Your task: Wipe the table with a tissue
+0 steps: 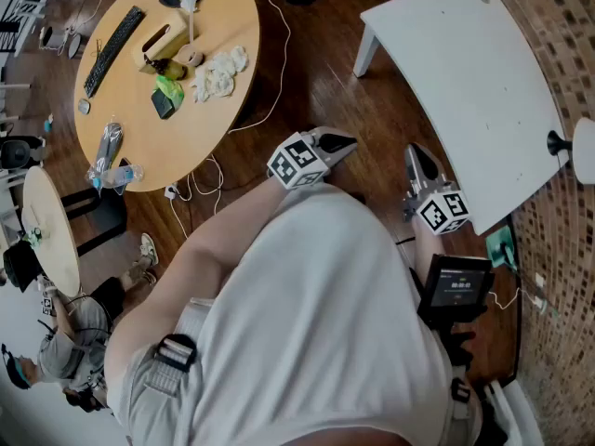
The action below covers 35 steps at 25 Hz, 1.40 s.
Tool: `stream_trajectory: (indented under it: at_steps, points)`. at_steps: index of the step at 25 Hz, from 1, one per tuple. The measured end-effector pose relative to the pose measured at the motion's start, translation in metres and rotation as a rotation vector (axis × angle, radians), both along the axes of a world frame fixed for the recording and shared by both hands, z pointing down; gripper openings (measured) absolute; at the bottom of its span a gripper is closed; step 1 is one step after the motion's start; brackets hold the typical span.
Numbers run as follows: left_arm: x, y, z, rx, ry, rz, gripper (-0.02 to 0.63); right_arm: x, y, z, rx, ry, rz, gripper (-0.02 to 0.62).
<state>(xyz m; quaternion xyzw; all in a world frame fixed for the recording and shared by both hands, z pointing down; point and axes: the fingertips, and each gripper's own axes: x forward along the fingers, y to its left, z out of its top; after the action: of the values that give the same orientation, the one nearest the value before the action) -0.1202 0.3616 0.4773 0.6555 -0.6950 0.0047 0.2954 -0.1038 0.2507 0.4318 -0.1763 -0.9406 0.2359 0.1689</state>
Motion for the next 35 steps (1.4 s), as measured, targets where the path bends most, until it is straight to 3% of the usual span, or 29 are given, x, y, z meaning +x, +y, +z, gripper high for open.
stream_trajectory:
  at_steps: [12, 22, 30, 35]
  points:
    - [-0.151, 0.07, 0.004, 0.036, -0.018, -0.148, 0.003, -0.156, 0.078, -0.004, 0.053, 0.0, -0.169, 0.009]
    - [-0.224, 0.138, 0.023, -0.067, -0.089, -0.264, 0.005, -0.235, 0.128, -0.007, 0.096, 0.011, -0.266, 0.009]
    - [-0.258, 0.217, 0.023, -0.09, -0.083, -0.558, 0.008, -0.27, 0.176, -0.018, 0.115, 0.002, -0.448, 0.009]
    - [-0.261, 0.264, 0.032, -0.139, -0.087, -0.692, 0.049, -0.288, 0.205, -0.011, 0.095, 0.012, -0.558, 0.009]
